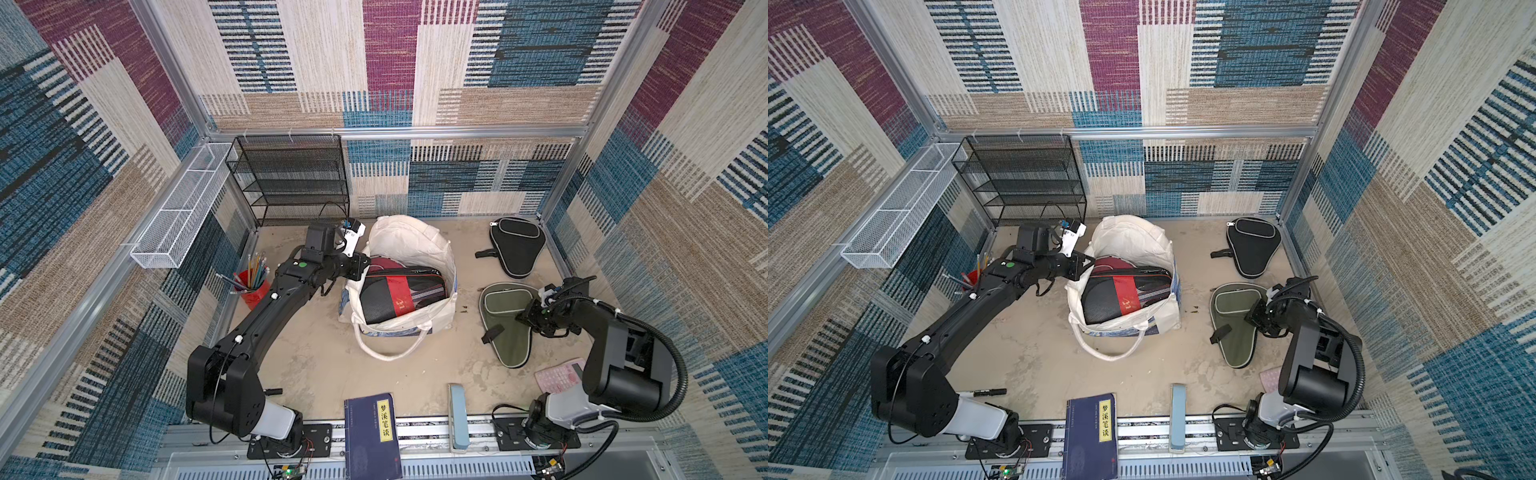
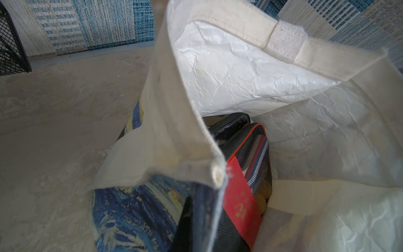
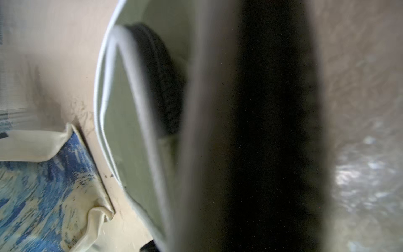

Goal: Remove the ping pong set from the canvas bag
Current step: Place the ping pong set at the center of the board.

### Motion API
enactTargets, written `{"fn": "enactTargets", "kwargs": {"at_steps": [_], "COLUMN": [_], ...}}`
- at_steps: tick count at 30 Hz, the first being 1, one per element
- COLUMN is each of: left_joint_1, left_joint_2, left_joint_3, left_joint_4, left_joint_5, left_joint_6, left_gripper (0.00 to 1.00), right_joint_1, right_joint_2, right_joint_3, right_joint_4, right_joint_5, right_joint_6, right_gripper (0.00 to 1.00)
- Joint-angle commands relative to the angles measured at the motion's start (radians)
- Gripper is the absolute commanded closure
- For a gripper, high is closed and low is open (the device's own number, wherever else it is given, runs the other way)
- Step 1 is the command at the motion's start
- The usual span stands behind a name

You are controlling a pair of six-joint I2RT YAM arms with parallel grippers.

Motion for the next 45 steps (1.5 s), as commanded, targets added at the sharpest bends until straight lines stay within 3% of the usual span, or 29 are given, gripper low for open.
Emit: {"fn": "enactTargets", "kwargs": {"at_steps": [1, 12, 19, 28, 30, 32, 33, 38, 45], "left_joint_1": [0.001, 0.002, 0.002, 0.002, 0.002, 0.001, 0.002, 0.002, 0.002], "left_joint_2": [0.001, 0.011, 0.024, 0.021, 0.019, 0.018, 0.018, 0.018, 0.018], "left_joint_3": [0.0, 0.009, 0.014, 0.014, 0.015, 0.013, 0.012, 0.013, 0.014], "left_joint_4": [-0.014, -0.019, -0.019, -0.018, -0.02, -0.017, -0.017, -0.02, -0.023], "left_joint_5": [0.026, 0.022, 0.03, 0.037, 0.036, 0.036, 0.036, 0.036, 0.036], "left_joint_6": [0.002, 0.008, 0.009, 0.01, 0.011, 0.011, 0.011, 0.011, 0.011], "left_gripper": [1.0, 1.0, 1.0, 1.0, 1.0, 1.0, 1.0, 1.0, 1.0], "right_joint_1": [-0.005, -0.009, -0.008, -0.008, -0.009, -0.009, -0.009, -0.009, -0.009], "right_joint_2": [0.04, 0.175, 0.179, 0.169, 0.169, 0.167, 0.165, 0.141, 0.074], "right_joint_3": [0.031, 0.185, 0.199, 0.245, 0.257, 0.266, 0.269, 0.303, 0.36], "right_joint_4": [-0.018, -0.106, -0.135, -0.163, -0.169, -0.17, -0.17, -0.178, -0.201], "right_joint_5": [0.12, 0.262, 0.339, 0.447, 0.464, 0.473, 0.482, 0.499, 0.502], "right_joint_6": [0.01, -0.056, -0.104, -0.129, -0.131, -0.134, -0.134, -0.143, -0.132], "right_gripper": [1.0, 0.98, 0.61, 0.52, 0.35, 0.11, 0.08, 0.0, 0.01]}}
